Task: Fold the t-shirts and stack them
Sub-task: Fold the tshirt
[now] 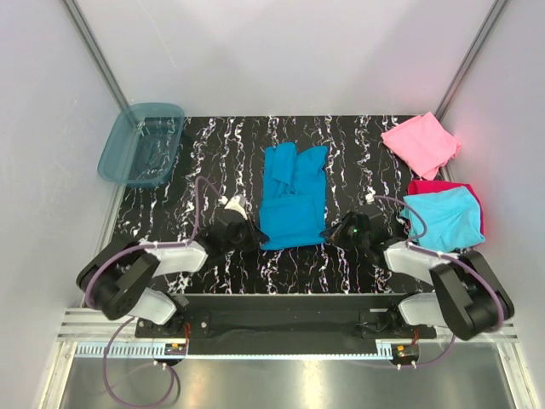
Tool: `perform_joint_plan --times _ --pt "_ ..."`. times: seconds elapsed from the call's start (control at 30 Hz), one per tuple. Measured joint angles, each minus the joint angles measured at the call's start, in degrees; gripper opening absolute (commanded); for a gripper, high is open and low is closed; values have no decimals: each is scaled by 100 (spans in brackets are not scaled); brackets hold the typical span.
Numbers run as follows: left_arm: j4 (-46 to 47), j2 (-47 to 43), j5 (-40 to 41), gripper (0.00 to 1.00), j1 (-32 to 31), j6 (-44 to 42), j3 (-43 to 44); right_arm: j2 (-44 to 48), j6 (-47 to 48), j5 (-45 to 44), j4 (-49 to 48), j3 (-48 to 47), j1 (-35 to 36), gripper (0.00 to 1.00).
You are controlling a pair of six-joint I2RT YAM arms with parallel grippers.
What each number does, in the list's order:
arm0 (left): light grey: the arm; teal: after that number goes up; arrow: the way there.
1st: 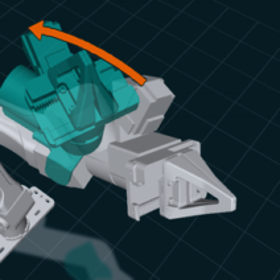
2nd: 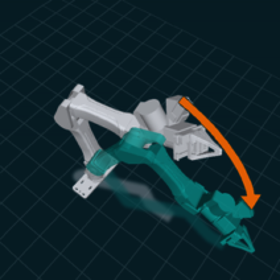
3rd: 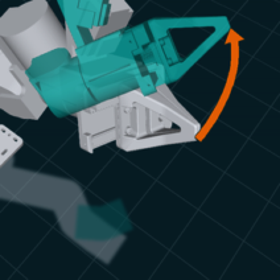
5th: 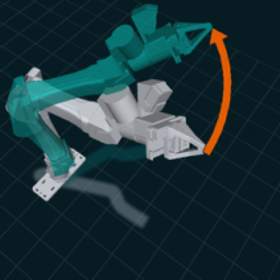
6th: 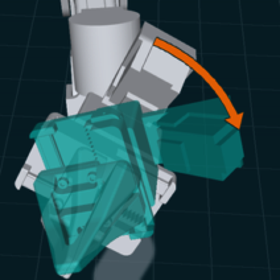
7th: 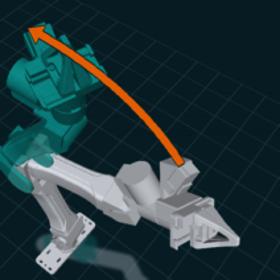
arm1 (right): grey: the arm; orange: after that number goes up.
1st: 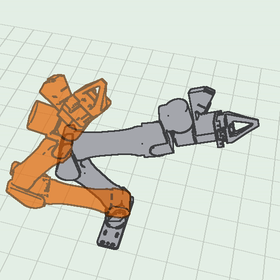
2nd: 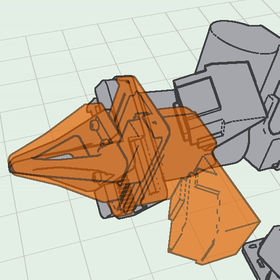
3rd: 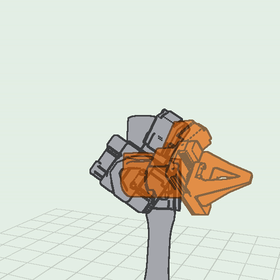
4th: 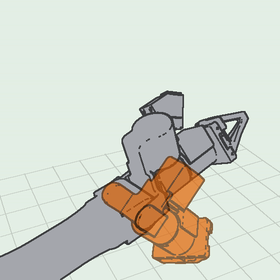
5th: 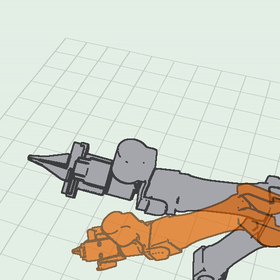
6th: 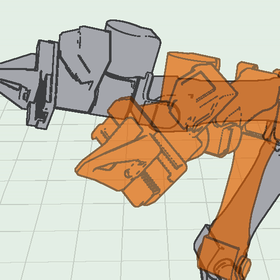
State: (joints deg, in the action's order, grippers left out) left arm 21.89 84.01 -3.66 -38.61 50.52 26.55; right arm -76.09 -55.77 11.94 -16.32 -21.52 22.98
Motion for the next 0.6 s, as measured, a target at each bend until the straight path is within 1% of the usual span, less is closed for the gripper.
perform_joint_plan --times 0.13,0.37,0.47,0.6 --pt "-354 -730 249 6 -157 2 -330 673 13 -160 455 66 37 0" --pt "-944 -1882 487 6 -195 -70 -363 1381 13 -146 898 63 72 0" --pt "-1257 -2096 553 6 -232 -103 -247 1471 0 -129 957 61 79 0" --pt "-1698 -2004 640 6 -278 -212 188 1475 -9 -142 1071 0 83 0"
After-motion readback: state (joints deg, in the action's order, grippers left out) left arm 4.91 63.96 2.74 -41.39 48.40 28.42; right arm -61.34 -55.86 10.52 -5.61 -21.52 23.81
